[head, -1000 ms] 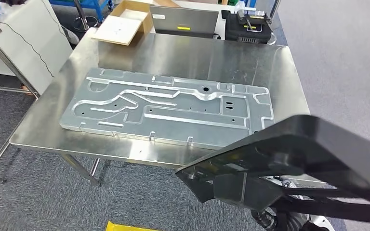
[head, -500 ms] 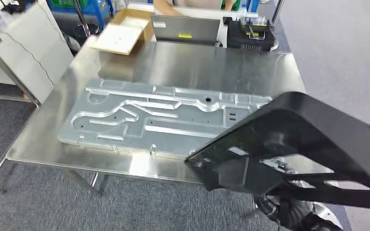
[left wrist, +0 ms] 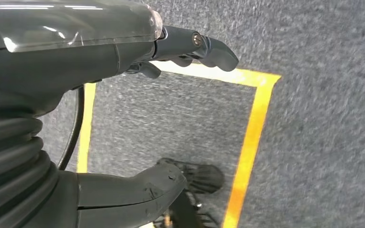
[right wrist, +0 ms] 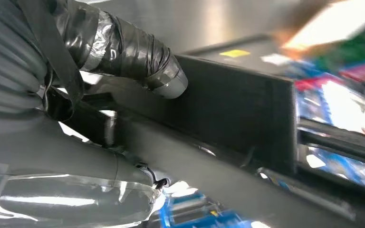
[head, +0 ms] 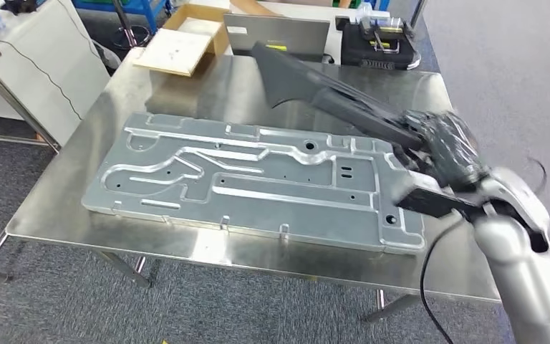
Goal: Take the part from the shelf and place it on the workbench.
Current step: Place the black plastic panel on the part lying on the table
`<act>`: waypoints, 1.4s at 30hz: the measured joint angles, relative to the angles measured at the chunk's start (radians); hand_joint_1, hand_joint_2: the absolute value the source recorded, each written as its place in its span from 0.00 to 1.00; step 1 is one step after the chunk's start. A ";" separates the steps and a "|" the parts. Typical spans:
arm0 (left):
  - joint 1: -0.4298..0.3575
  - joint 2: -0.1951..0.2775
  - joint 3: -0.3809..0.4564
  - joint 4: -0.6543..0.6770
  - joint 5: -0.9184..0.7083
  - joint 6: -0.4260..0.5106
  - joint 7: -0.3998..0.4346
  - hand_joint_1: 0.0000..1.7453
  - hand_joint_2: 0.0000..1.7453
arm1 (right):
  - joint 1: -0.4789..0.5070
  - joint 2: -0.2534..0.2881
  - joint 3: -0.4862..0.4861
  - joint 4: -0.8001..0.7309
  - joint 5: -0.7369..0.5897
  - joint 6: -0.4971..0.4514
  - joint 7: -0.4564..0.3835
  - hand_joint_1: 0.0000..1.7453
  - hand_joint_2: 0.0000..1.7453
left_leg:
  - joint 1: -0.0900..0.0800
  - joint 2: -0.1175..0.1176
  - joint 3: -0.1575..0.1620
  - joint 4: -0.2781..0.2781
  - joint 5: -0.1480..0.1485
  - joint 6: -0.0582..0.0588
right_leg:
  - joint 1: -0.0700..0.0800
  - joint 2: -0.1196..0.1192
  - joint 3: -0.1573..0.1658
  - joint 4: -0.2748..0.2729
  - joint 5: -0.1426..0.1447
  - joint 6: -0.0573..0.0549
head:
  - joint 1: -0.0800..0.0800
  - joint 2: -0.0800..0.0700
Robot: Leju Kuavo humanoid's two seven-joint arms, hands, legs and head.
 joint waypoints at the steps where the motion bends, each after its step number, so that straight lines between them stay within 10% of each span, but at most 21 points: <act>1: -0.001 0.002 -0.001 0.000 -0.005 -0.003 0.000 0.00 1.00 | -0.041 0.001 0.039 0.046 0.047 0.007 0.022 1.00 1.00 | 0.000 0.001 -0.002 0.002 -0.002 -0.006 | -0.002 -0.001 0.000 -0.004 0.001 -0.004 | 0.000 0.000; 6: -0.011 0.013 -0.008 0.000 -0.027 -0.014 -0.001 0.00 1.00 | -0.221 0.043 0.252 0.322 0.133 0.022 0.062 1.00 1.00 | -0.003 0.001 -0.123 0.237 -0.110 -0.012 | 0.007 -0.005 0.007 -0.018 0.007 -0.030 | -0.001 0.000; 8: -0.008 0.015 -0.010 0.000 -0.033 -0.016 -0.001 0.00 1.00 | -0.248 0.064 0.321 0.411 0.143 0.026 0.068 1.00 1.00 | -0.007 0.001 -0.165 0.301 -0.111 -0.008 | 0.017 -0.006 0.015 -0.021 0.004 -0.036 | -0.001 0.000; 13: -0.009 0.020 -0.019 0.000 -0.048 -0.022 -0.003 0.00 1.00 | -0.318 0.149 0.440 0.614 0.162 0.031 0.076 1.00 1.00 | -0.018 0.002 -0.057 0.036 0.040 0.014 | 0.033 -0.005 0.036 -0.020 -0.018 -0.040 | -0.001 0.000; 18: -0.013 0.019 -0.026 0.001 -0.061 -0.034 -0.018 0.00 1.00 | -0.357 0.236 0.522 0.791 0.191 0.010 0.110 1.00 1.00 | -0.012 0.000 -0.036 0.002 0.028 0.028 | 0.034 -0.003 0.019 0.019 -0.050 -0.020 | -0.001 0.000; 22: -0.016 0.018 -0.027 0.001 -0.063 -0.036 -0.023 0.00 1.00 | -0.375 0.289 0.549 0.890 0.198 -0.014 0.115 1.00 1.00 | -0.007 0.001 -0.030 0.002 0.020 0.034 | 0.010 -0.004 -0.114 0.264 -0.147 0.010 | 0.000 0.000; 24: -0.015 0.018 -0.027 0.001 -0.064 -0.037 -0.024 0.00 1.00 | -0.379 0.310 0.556 0.929 0.206 -0.026 0.121 1.00 1.00 | -0.006 0.000 -0.023 0.005 0.013 0.031 | 0.000 -0.004 -0.145 0.288 -0.120 0.015 | 0.000 0.000; 28: -0.018 0.015 -0.027 0.001 -0.065 -0.045 -0.037 0.00 1.00 | -0.402 0.343 0.565 0.993 0.218 -0.035 0.126 1.00 1.00 | -0.005 -0.001 0.002 0.001 0.000 0.019 | 0.005 -0.004 -0.047 0.044 0.024 -0.006 | 0.000 0.000; 33: -0.013 0.011 -0.027 0.002 -0.062 -0.074 -0.091 0.00 1.00 | -0.426 0.369 0.565 1.048 0.214 -0.045 0.124 1.00 1.00 | -0.001 0.001 0.007 -0.002 -0.010 -0.007 | 0.009 -0.008 -0.011 -0.030 0.037 -0.029 | 0.000 0.000; 37: -0.007 0.013 -0.027 0.002 -0.062 -0.077 -0.104 0.00 1.00 | -0.434 0.377 0.565 1.072 0.204 -0.051 0.124 1.00 1.00 | -0.001 0.002 -0.105 0.231 -0.122 -0.016 | 0.007 -0.015 0.000 -0.042 0.039 -0.039 | -0.001 0.000; 39: -0.002 0.014 -0.027 0.002 -0.062 -0.077 -0.105 0.00 1.00 | -0.434 0.379 0.565 1.080 0.203 -0.052 0.124 0.50 0.50 | 0.000 0.002 -0.135 0.280 -0.116 -0.021 | 0.008 -0.014 0.001 -0.036 0.033 -0.039 | -0.001 0.000; 41: 0.000 0.015 -0.027 0.002 -0.062 -0.077 -0.106 0.00 1.00 | -0.434 0.381 0.565 1.086 0.202 -0.051 0.123 0.00 0.00 | 0.003 0.003 -0.089 0.174 -0.042 -0.024 | 0.006 -0.010 0.006 -0.027 0.024 -0.034 | -0.001 0.000; 42: 0.000 0.015 -0.027 0.002 -0.062 -0.077 -0.106 0.00 1.00 | -0.434 0.381 0.565 1.088 0.198 -0.052 0.121 0.00 0.00 | 0.004 0.003 -0.056 0.104 -0.011 -0.026 | 0.006 -0.008 0.008 -0.023 0.018 -0.030 | -0.001 0.000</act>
